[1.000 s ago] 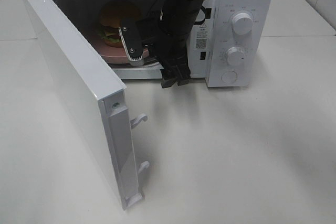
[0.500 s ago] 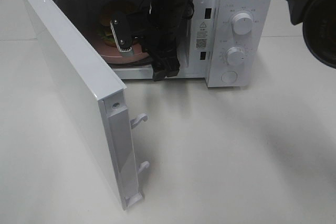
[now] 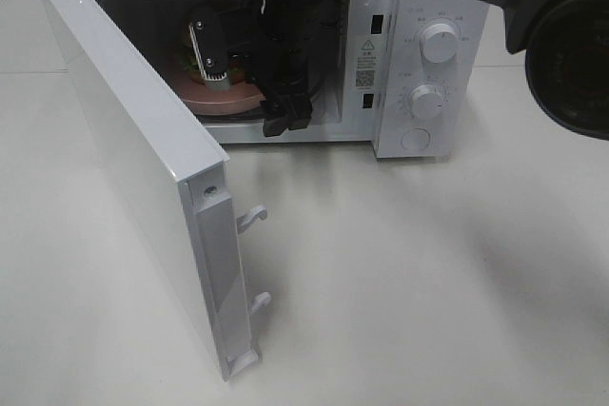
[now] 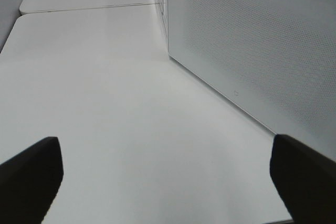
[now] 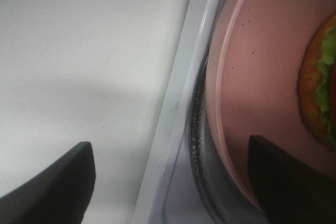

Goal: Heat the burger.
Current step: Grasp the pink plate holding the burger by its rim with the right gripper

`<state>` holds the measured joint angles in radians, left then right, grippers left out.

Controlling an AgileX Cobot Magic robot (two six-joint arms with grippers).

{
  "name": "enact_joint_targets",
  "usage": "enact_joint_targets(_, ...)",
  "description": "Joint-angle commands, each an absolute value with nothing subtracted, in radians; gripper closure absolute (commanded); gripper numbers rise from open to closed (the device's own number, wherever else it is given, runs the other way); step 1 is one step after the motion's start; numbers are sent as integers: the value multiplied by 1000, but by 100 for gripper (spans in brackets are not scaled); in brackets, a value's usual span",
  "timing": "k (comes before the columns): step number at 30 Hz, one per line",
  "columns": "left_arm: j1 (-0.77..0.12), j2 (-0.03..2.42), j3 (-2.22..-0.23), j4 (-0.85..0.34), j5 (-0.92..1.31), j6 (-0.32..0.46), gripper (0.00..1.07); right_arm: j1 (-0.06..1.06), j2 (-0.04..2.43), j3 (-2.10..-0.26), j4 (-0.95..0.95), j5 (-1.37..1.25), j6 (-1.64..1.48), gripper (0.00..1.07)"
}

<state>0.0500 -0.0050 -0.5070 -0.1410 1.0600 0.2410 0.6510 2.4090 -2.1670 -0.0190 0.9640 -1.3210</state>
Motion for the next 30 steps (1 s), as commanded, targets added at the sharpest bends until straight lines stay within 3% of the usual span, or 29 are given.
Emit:
enact_joint_targets(1,43,-21,-508,-149,1050,238,4,655,2412,-2171,-14,954,-1320,31)
enact_joint_targets(10,43,-21,-508,-149,1050,238,4,655,2412,-2171,-92,911,-1213,31)
enact_joint_targets(30,43,-21,-508,-149,1050,238,4,687,2440,-2171,-59,729,-1265,31)
